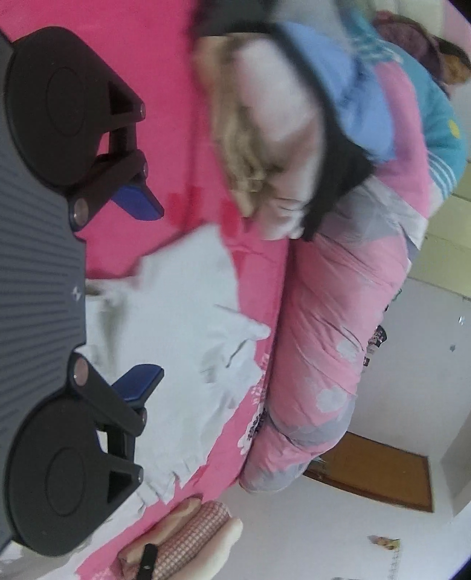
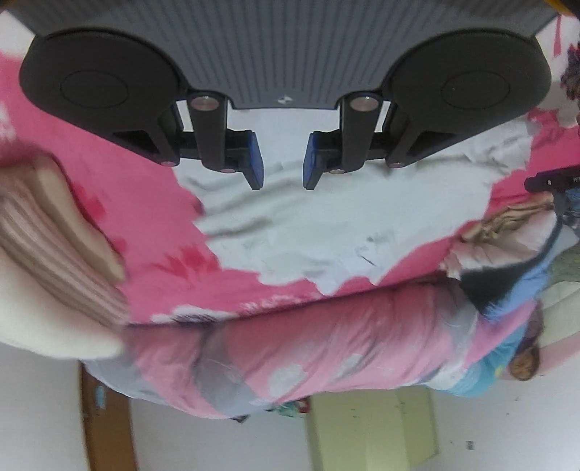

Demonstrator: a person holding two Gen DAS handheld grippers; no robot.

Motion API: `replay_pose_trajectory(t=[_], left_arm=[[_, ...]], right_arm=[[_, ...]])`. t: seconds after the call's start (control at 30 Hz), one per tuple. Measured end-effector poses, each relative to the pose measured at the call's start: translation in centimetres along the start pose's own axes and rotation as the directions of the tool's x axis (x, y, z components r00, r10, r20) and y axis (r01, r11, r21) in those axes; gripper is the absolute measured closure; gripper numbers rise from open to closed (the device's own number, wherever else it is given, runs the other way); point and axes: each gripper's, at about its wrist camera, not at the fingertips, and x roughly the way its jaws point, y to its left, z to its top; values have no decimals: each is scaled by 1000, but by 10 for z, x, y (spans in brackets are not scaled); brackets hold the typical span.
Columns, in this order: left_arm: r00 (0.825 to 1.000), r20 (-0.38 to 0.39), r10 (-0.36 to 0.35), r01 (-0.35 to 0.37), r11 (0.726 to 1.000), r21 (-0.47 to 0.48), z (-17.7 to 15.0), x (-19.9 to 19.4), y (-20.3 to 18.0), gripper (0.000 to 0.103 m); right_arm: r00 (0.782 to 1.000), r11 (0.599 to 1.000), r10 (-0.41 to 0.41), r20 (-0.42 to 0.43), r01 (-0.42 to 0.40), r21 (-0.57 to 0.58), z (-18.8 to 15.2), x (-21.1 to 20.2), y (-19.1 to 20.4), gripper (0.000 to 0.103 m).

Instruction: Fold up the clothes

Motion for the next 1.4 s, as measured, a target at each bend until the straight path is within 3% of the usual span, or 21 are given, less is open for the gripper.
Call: replay_pose_trajectory(t=[0.17, 0.3, 0.37, 0.43, 0.47, 0.53, 0.57, 0.63, 0.8, 0.9, 0.97, 1.03, 1.07, 1.13, 1.23, 1.33, 1.4], left_arm=[[994, -103, -31, 40, 995, 91, 65, 48, -17, 12], [970, -229, -77, 109, 985, 132, 110, 128, -38, 12], [958, -281, -62, 127, 968, 218, 119, 175, -56, 12], [954, -299, -27, 120, 947, 297, 121, 214, -70, 15], [950, -310, -23, 124, 943, 308, 122, 234, -73, 23], [938, -344, -43, 138, 956, 257, 126, 269, -72, 31], [930, -362, -72, 149, 971, 188, 129, 283, -68, 33], [917, -376, -131, 168, 984, 67, 134, 304, -58, 34], [924, -332, -190, 179, 982, -63, 142, 327, -39, 48], [934, -319, -162, 154, 987, -53, 142, 333, -37, 66], [943, -296, -153, 142, 988, -58, 141, 335, -36, 86], [952, -266, -150, 137, 988, -66, 138, 335, -36, 97], [959, -248, -140, 130, 990, -56, 136, 333, -38, 100], [973, -190, -132, 130, 991, -23, 135, 321, -45, 100], [987, -75, -139, 145, 986, 79, 134, 287, -60, 100], [984, 56, -168, 150, 959, 239, 132, 239, -79, 100], [971, 118, -209, 152, 916, 372, 121, 199, -90, 96]], right_arm=[[992, 991, 118, -31, -120, -54, 58, 50, 2, 80], [978, 979, 183, -105, -190, -70, 114, 115, 3, 73], [967, 971, 214, -141, -226, -75, 142, 147, 4, 71], [928, 950, 289, -237, -309, -51, 162, 191, 9, 55], [900, 935, 335, -280, -355, -24, 169, 210, 11, 53], [877, 916, 387, -285, -401, 12, 181, 242, 8, 47], [867, 907, 411, -282, -421, 28, 187, 258, 6, 45], [880, 915, 400, -255, -400, 53, 195, 289, -2, 42], [846, 910, 412, -339, -359, 208, 188, 358, -16, 42], [817, 886, 445, -367, -340, 316, 171, 385, -17, 46], [816, 883, 443, -371, -326, 339, 161, 394, -12, 56], [823, 872, 456, -339, -336, 357, 159, 396, -8, 93], [828, 870, 456, -327, -337, 360, 159, 395, -6, 98], [849, 888, 430, -307, -337, 312, 161, 387, 1, 101], [871, 895, 437, -223, -398, 201, 168, 353, 10, 102], [885, 883, 451, -119, -462, -87, 165, 292, 25, 102], [880, 835, 469, -73, -469, -287, 153, 249, 31, 100]])
